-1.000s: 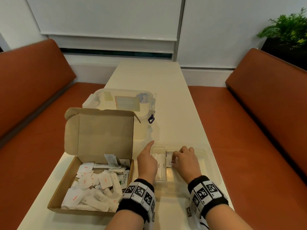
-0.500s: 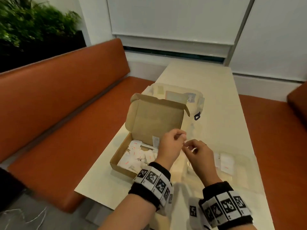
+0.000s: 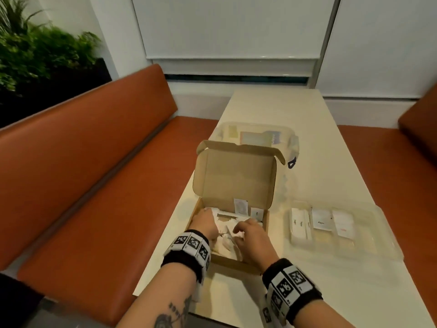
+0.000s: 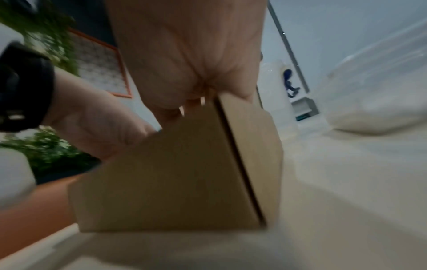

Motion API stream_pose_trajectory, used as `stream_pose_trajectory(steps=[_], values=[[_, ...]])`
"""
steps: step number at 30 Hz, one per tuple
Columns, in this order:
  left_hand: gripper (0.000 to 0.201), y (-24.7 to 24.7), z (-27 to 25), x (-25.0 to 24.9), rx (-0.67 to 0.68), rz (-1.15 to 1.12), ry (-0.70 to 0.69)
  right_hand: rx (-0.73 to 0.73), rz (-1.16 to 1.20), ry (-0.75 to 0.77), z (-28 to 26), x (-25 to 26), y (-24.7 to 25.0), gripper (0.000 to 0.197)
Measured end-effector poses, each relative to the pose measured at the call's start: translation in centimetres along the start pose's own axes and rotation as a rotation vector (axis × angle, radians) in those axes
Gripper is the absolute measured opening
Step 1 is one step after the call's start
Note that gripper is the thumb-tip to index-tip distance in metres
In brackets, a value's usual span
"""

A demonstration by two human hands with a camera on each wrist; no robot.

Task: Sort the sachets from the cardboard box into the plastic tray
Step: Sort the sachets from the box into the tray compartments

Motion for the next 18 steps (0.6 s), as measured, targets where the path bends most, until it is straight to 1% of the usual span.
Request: stream_pose_trajectory(steps=[1,3,4,5,7,9,10,12,14,16,18], values=[[0.071,-0.5,0.3,-0.1,0.061,0.059,-0.023,-0.020,-0.021,-0.002,-0.1,-0.2,-0.1,0.019],[0.103,-1.2,0.5,0.2,0.195,0.171,-0.024,-0.062,-0.067,-0.006,-0.4,-0.3,-0.2,0.021],[0.110,-1.4,0.6,0.4,0.237,0.241,-0.030,-0.073,-0.099,-0.007,-0.5,-0.3,-0.2,0.021],[0.111,-1.4,0.6,0.5,0.256,0.310,-0.046,-0.071,-0.135,-0.008,-0.6,-0.3,-0.3,0.021],[0.101,-1.3,0.5,0.5,0.228,0.410,-0.099,-0.045,-0.192,-0.013,-0.7,-0.1,-0.6,0.020],[0.088,-1.2,0.3,0.2,0.169,0.439,-0.162,-0.024,-0.225,-0.024,-0.7,0.1,-0.8,0.021],[0.087,-1.2,0.3,0.1,0.162,0.440,-0.188,-0.021,-0.232,-0.031,-0.6,0.1,-0.8,0.022],[0.086,-1.5,0.3,0.0,0.190,0.420,-0.233,-0.034,-0.236,-0.042,-0.6,0.1,-0.6,0.023],[0.082,-1.5,0.3,0.0,0.216,0.387,-0.258,-0.063,-0.240,-0.043,-0.7,0.3,-0.5,0.022],[0.072,-1.6,0.3,0.0,0.234,0.403,-0.283,-0.082,-0.243,-0.044,-0.9,0.4,-0.5,0.021],[0.058,-1.9,0.1,-0.3,0.244,0.406,-0.336,-0.087,-0.240,-0.058,-0.9,0.3,-0.5,0.021]])
Point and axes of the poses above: each hand's wrist, its own z-axis towards the middle knuckle, its own y-axis out of the back of the hand, x = y × z, the point moved 8 cm from there along z, towards the middle knuckle, and after that the axes turned 11 degrees about y, right-handed, at the moved point
